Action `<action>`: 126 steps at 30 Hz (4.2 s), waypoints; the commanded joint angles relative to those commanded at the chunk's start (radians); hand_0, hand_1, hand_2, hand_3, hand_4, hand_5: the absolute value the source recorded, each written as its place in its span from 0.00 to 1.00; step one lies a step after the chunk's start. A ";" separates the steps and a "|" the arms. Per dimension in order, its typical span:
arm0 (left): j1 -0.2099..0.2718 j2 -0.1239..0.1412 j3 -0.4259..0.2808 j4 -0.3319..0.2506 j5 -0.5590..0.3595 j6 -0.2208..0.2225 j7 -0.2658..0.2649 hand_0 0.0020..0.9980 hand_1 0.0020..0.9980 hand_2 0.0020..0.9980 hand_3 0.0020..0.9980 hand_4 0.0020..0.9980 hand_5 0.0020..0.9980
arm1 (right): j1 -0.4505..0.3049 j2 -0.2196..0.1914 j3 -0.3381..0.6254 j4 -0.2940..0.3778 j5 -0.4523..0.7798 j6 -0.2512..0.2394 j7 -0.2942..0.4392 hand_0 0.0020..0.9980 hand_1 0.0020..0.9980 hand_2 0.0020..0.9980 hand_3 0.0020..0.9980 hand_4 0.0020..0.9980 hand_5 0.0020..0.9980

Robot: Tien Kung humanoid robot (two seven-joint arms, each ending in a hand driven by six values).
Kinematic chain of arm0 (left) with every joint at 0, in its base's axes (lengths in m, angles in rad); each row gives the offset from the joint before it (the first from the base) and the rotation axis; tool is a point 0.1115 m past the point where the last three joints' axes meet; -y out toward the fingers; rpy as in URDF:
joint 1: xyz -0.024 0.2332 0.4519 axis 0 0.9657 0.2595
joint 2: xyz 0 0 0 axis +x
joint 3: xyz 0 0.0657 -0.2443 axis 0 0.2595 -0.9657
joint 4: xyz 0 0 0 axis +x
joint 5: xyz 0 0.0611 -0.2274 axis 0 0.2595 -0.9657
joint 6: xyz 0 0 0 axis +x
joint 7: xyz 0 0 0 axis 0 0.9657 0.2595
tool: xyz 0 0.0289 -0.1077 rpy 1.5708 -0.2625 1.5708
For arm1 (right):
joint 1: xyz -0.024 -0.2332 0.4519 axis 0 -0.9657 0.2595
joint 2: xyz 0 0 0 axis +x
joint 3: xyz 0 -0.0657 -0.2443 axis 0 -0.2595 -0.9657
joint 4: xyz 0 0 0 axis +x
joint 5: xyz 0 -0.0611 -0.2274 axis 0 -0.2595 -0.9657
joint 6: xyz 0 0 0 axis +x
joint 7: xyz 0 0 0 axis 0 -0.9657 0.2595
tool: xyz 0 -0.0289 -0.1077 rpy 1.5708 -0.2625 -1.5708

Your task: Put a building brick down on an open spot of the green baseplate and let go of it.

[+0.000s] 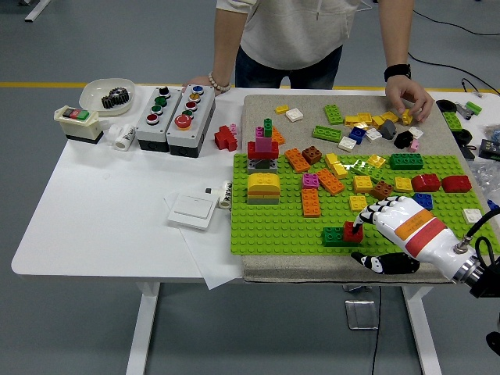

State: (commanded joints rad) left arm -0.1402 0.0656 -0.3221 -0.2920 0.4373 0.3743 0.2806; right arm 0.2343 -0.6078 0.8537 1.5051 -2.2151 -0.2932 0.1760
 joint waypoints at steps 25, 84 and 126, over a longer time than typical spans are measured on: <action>-0.011 0.000 0.012 -0.002 -0.019 0.000 -0.006 0.74 0.72 0.72 0.59 0.64 0.66 | 0.028 0.012 -0.022 -0.020 -0.006 -0.004 -0.003 0.47 0.52 0.59 0.53 0.70 0.42; -0.009 0.001 0.005 -0.001 -0.002 -0.001 0.000 0.74 0.72 0.72 0.59 0.64 0.66 | 0.051 0.012 -0.080 -0.049 0.010 0.010 -0.005 0.41 0.49 0.58 0.53 0.71 0.42; -0.017 0.002 0.013 -0.002 -0.014 -0.001 -0.003 0.74 0.72 0.72 0.59 0.64 0.66 | 0.057 0.013 -0.093 -0.061 0.011 0.024 -0.009 0.39 0.49 0.58 0.53 0.71 0.42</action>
State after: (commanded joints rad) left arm -0.1575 0.0675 -0.3094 -0.2943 0.4236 0.3730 0.2773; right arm 0.2918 -0.5950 0.7602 1.4441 -2.2046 -0.2693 0.1665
